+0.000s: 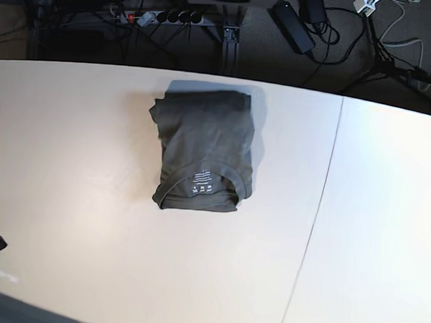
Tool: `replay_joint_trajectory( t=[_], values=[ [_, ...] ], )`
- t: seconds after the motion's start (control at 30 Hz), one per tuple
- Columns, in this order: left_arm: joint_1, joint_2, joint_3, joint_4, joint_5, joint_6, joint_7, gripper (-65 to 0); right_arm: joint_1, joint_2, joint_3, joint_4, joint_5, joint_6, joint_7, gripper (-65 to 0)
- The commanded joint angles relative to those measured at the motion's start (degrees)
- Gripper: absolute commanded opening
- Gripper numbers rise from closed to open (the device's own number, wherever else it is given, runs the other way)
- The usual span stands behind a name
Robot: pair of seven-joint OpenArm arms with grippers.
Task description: Fold the T-shirt properly
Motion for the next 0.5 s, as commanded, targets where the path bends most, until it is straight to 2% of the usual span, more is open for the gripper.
replay_joint_trajectory(
  t=[0.0,0.03,0.17,0.3,0.47],
  values=[
    [-2.29,-0.15,1.25,-1.97,0.50,2.49,-0.17,-65.0,1.16,0.81,-1.29,-1.73,-0.92,2.36,0.07,-65.0],
    [-4.79,0.76,2.75,-4.55,1.05,3.78,-0.20,-65.0,3.04,0.79,-3.10,-4.15,-2.14,2.19,1.11,-65.0],
    [-14.32,4.92,6.51,-14.60,2.27,4.04,-4.13,-65.0,11.39,0.76,-9.86,-13.07,-6.64,1.92,6.69,-65.0],
    [-22.58,9.09,7.04,-22.03,3.89,4.63,-5.77,-65.0,20.65,0.72,-15.30,-19.85,-9.66,-0.48,9.20,-65.0],
    [-27.47,10.84,7.04,-23.71,4.57,4.61,-5.95,-65.0,30.56,-1.09,-17.70,-24.28,-13.86,-1.88,14.64,-65.0]
  ],
)
